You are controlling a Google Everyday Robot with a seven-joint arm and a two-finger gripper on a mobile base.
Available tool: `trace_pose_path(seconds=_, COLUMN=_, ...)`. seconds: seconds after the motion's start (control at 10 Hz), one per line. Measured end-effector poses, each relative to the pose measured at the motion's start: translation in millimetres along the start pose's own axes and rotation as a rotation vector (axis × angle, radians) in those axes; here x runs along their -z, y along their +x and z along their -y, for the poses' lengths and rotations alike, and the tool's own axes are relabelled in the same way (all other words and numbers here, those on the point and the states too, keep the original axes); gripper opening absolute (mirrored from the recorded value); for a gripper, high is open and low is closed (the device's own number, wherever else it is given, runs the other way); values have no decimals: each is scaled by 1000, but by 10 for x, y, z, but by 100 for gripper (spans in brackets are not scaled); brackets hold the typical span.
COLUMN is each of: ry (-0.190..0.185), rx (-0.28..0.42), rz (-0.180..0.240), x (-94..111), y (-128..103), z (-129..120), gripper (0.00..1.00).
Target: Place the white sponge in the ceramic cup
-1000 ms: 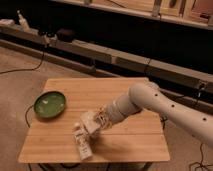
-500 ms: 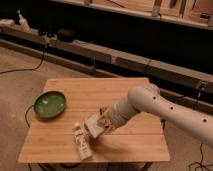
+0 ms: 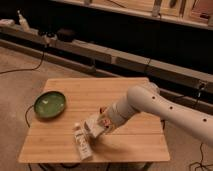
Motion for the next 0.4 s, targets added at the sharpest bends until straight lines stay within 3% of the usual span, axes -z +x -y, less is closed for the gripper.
trace_pose_path(seconds=0.4, ry=15, rx=-11, rz=4, x=12, y=11, z=24, gripper=80)
